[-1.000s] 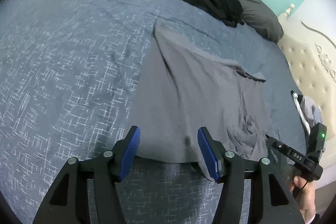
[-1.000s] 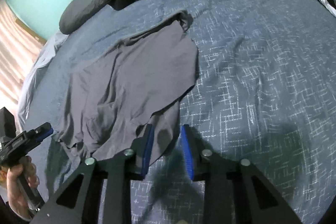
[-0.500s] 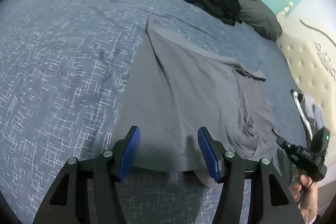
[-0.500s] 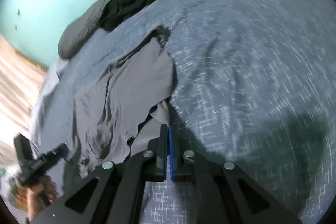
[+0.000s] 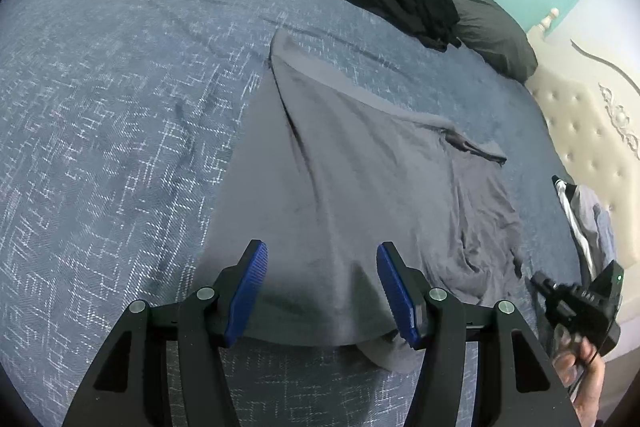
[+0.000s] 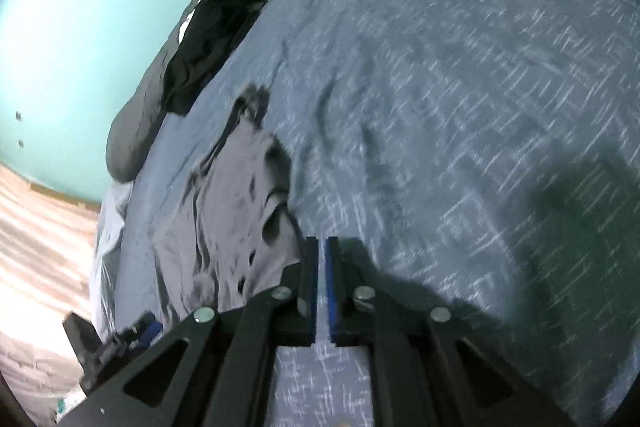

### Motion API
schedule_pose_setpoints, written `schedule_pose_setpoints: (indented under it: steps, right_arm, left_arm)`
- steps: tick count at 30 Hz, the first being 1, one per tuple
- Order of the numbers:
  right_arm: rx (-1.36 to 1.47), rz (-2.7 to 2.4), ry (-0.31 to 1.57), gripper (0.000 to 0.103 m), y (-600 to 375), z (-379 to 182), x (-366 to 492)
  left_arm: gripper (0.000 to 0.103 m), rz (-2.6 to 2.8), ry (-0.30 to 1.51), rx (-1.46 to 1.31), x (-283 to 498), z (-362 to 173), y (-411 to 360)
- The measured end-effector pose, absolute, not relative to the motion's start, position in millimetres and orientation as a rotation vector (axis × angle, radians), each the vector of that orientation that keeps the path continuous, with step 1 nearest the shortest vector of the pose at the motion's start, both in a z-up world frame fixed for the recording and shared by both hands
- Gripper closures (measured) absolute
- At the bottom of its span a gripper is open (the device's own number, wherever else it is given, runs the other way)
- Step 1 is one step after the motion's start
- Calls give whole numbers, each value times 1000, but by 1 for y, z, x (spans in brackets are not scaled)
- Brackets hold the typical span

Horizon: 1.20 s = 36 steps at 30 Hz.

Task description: Fold clothes

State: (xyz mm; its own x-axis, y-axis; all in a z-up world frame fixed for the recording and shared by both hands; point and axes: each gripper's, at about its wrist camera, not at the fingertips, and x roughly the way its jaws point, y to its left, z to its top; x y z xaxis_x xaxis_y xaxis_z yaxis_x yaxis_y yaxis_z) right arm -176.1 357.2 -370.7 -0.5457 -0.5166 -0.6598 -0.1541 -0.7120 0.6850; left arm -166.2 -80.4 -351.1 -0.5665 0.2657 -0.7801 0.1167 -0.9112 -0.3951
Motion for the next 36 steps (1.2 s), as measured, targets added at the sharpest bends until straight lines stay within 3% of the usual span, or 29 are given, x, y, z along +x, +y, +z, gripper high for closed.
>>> schedule_pose_setpoints:
  steps: [2, 3, 4, 6, 11, 13, 18, 21, 30, 36]
  right_arm:
    - [1314, -2350, -1075, 96, 358, -366, -180]
    - [1298, -2353, -1055, 91, 356, -362, -183]
    - [1283, -2357, -1035, 73, 354, -358, -186]
    - [1266, -2337, -1009, 54, 345, -354, -193]
    - [1302, -2320, -945, 54, 327, -359, -202]
    - [1322, -2311, -938, 57, 324, -365, -205]
    - [1335, -2315, -891, 91, 318, -374, -208]
    - [1335, -2313, -923, 99, 323, -378, -207]
    - [1282, -2351, -1027, 102, 353, -372, -201]
    - [1321, -2284, -989, 97, 336, -373, -212]
  left_arm:
    - [42, 2631, -627, -1420, -166, -352, -79]
    - [42, 2631, -626, -1419, -166, -351, -79]
    - [42, 2632, -625, -1417, -166, -351, -78]
    - [42, 2633, -619, -1413, -167, -350, -77]
    - [42, 2633, -611, -1412, -168, -350, -75]
    - [42, 2634, -611, -1412, -168, -350, -76]
    - [42, 2633, -619, -1421, -167, -352, -80]
    - [42, 2633, -613, -1422, -167, -353, -81]
    - [42, 2639, -631, -1428, -166, -353, -85]
    - [42, 2633, -606, -1422, -167, -353, -80]
